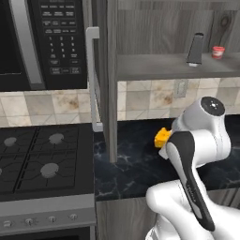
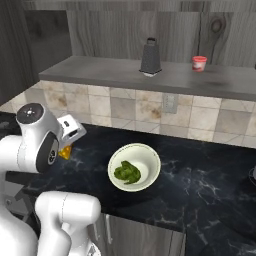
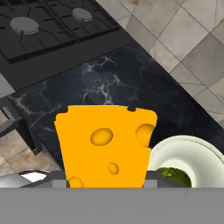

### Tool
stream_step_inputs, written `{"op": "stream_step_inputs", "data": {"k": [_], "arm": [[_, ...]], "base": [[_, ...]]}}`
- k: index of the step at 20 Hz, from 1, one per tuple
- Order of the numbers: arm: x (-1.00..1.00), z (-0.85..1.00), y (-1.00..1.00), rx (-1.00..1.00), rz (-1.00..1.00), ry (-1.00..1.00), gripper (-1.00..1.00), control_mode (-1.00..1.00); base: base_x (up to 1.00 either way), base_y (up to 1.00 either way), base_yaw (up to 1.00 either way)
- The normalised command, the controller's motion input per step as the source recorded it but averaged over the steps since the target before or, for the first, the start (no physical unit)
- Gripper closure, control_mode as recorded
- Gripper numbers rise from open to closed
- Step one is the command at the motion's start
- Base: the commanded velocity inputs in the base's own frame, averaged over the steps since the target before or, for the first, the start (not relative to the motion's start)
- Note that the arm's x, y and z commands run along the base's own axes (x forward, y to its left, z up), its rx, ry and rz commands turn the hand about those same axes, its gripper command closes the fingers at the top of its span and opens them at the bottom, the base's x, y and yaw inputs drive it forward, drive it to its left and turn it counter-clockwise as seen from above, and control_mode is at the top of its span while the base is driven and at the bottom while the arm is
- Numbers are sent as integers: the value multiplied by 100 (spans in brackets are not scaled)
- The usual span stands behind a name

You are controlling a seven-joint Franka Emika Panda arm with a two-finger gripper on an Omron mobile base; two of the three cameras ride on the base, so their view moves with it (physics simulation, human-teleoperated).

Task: Pick the cheese from the fridge and the cheese grater from the cabinet and place them next to the salad bowl.

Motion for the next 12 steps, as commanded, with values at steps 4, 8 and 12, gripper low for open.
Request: {"op": "stream_step_inputs", "data": {"k": [4,8,12], "arm": [[0,-55,0,-2,12,9,100,-100],[5,-52,14,-6,4,6,100,-100],[9,-53,22,-2,2,3,100,-100]], "base": [[0,0,0],[0,0,0],[0,0,0]]}}
